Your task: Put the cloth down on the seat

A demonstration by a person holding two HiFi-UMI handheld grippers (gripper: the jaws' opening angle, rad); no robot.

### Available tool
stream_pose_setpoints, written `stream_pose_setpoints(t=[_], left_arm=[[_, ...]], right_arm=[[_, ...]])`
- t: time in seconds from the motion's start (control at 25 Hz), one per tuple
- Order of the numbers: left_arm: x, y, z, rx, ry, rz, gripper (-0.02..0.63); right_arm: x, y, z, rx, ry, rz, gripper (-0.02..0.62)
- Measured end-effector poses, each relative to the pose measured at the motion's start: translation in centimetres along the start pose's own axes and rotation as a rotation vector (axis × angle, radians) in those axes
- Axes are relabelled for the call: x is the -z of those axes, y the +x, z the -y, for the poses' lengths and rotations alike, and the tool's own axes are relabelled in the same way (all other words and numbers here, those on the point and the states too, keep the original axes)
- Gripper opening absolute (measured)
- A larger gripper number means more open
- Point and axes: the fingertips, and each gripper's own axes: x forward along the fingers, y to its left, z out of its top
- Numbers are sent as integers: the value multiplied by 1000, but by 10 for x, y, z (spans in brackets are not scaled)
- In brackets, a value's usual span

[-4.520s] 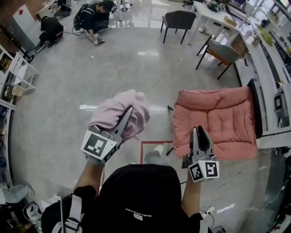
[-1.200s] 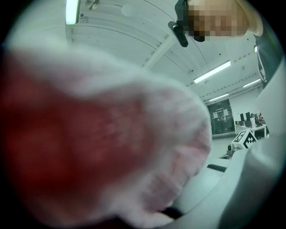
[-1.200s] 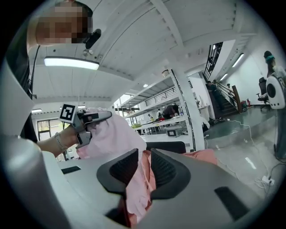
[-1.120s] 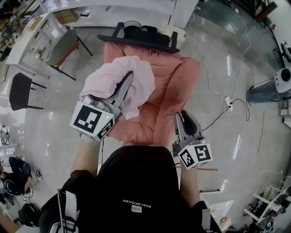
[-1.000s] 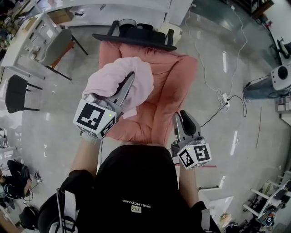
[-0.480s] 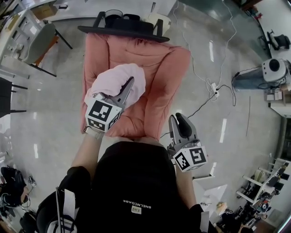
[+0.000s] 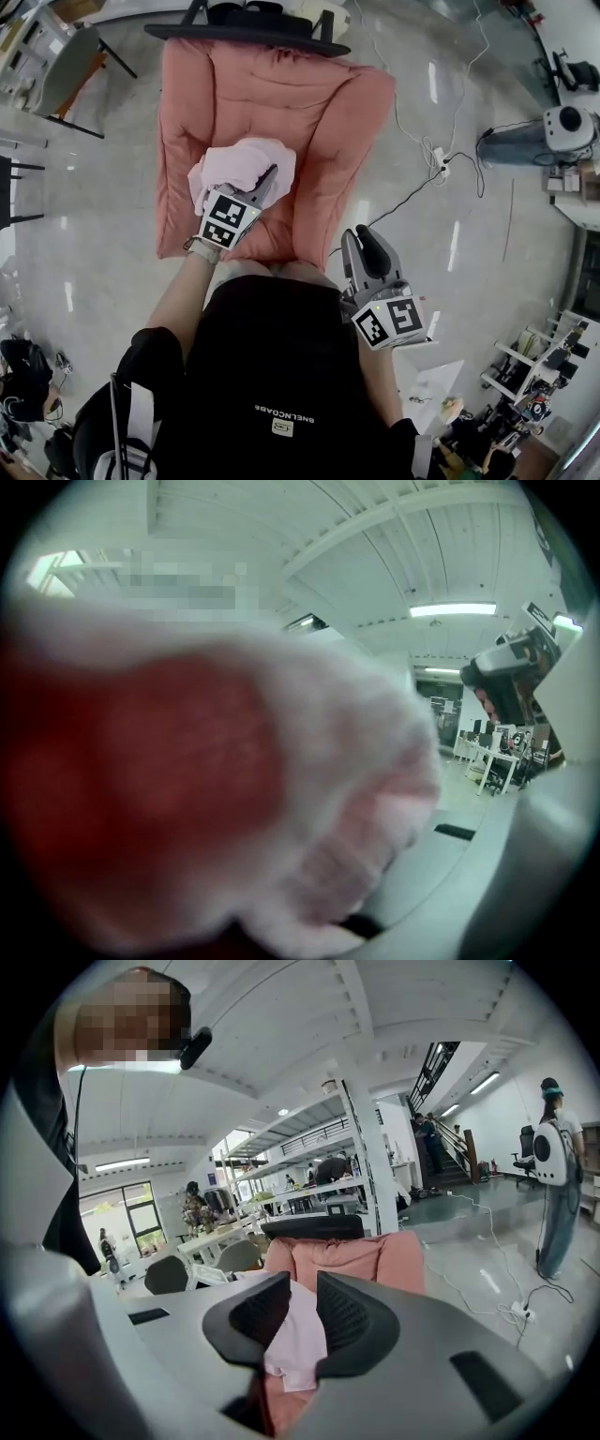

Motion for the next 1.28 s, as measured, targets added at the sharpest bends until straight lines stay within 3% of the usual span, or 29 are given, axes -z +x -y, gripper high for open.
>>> stream_pose_setpoints(t=[0.32, 0.48, 0.72, 0.96, 1.28], left_arm=[[97, 29, 21, 74, -23, -160, 95], [157, 43, 24, 118, -81, -254, 106], [198, 52, 14, 127, -87, -339, 117], [249, 64, 8, 116, -147, -437, 168], [308, 67, 16, 166, -169, -669, 280]], right_arm=[[25, 3, -2, 9, 8, -52, 107], [47, 7, -3, 17, 16, -71, 107], [55, 11, -12, 23, 19, -109, 107], [71, 9, -13, 31, 16, -152, 107], [75, 11, -14, 15, 9, -176, 107]])
